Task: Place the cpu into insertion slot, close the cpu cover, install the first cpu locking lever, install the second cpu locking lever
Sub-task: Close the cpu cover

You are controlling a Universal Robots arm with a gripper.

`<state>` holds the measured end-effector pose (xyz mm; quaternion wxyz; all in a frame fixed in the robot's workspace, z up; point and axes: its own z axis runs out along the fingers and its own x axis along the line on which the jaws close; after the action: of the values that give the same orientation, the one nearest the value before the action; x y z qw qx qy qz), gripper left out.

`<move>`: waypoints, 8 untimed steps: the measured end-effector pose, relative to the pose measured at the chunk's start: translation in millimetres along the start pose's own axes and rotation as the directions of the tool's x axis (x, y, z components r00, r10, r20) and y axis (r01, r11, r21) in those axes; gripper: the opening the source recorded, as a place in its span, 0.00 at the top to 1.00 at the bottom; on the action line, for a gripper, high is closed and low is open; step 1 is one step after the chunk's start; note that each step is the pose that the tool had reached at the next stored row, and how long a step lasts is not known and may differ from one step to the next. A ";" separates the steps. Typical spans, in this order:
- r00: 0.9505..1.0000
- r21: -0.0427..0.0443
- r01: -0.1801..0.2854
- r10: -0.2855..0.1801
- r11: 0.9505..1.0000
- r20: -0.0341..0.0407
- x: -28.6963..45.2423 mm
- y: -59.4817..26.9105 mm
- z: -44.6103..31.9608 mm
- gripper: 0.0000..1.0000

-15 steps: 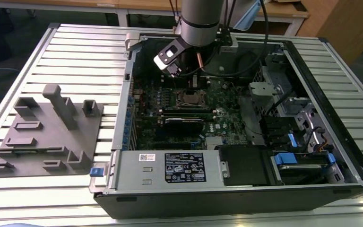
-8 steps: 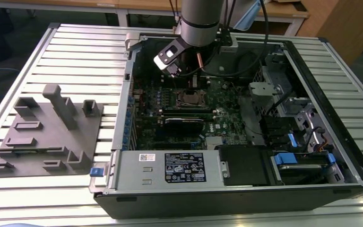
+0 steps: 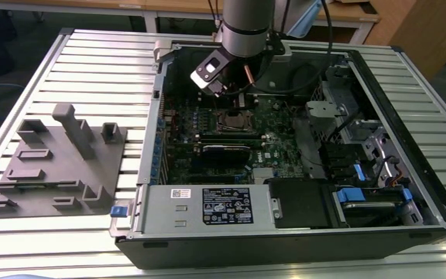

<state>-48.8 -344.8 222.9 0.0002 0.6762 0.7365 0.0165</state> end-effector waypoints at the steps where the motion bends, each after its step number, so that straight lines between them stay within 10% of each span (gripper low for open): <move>1: 1.000 0.000 0.017 -0.017 1.000 0.000 0.0 0.0 0.0 0.90; 8: 0.993 0.002 0.120 -0.120 0.993 -0.003 0.0 0.0 0.0 0.90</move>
<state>-48.8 -344.9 222.9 -0.0008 0.6309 0.7757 0.0164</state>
